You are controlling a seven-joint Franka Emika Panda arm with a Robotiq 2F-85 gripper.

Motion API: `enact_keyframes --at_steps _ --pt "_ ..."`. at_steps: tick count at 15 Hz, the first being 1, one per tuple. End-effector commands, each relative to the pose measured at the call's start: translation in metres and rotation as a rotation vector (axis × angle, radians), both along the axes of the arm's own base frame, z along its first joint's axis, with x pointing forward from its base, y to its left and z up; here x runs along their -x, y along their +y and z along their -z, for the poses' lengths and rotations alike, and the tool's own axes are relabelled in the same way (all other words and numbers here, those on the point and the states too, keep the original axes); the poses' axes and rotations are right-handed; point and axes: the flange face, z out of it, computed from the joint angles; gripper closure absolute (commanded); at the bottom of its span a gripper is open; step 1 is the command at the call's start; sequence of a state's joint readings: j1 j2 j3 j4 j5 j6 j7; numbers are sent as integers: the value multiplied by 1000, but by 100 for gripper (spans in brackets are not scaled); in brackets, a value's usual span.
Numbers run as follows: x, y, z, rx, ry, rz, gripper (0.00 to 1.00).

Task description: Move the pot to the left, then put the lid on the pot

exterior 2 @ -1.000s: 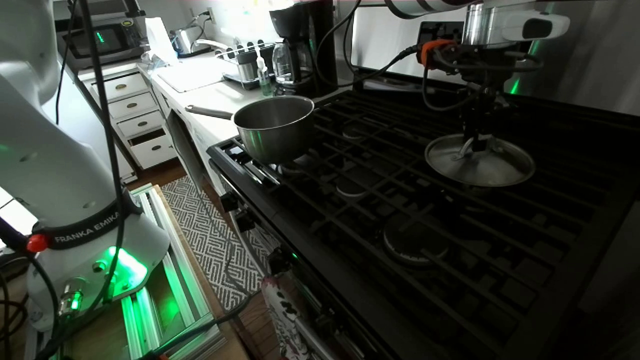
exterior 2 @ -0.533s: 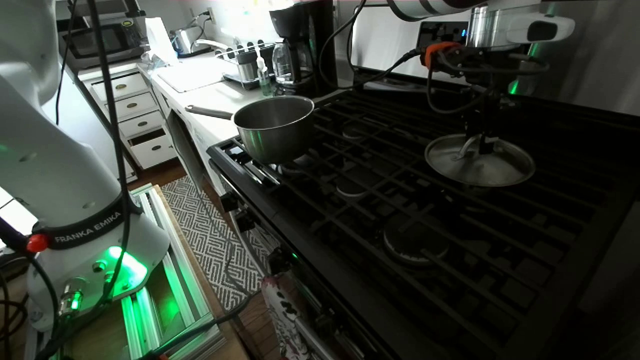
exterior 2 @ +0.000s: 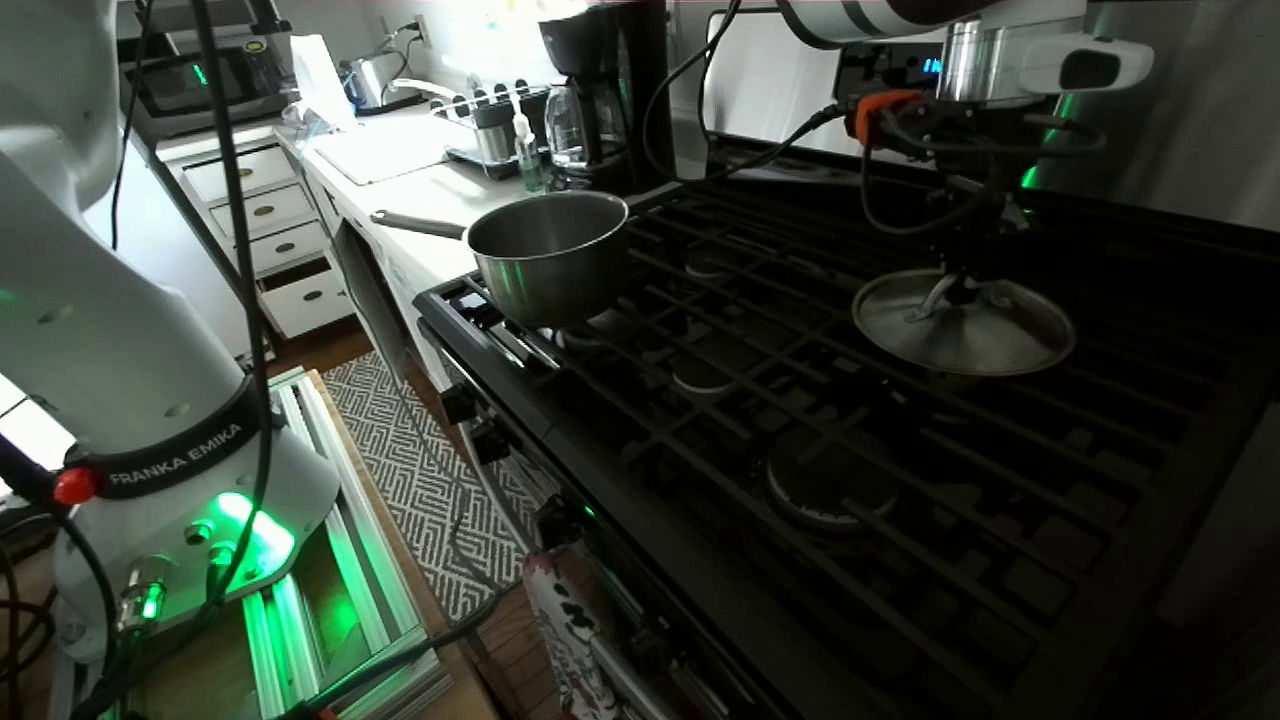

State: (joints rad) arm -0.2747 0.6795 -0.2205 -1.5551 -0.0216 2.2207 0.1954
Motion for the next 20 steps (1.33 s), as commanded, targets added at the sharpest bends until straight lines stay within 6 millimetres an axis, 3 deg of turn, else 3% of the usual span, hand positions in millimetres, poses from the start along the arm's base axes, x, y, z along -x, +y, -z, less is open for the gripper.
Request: enact_keyframes --at_steps 1,4,12,20 --pt "-5 -6 1 -36 8 -14 98" --pt "0 -2 -8 -41 6 -40 98" --pt "24 21 -53 -54 -5 -183 98" --pt "83 71 -79 -92 22 -270 98"
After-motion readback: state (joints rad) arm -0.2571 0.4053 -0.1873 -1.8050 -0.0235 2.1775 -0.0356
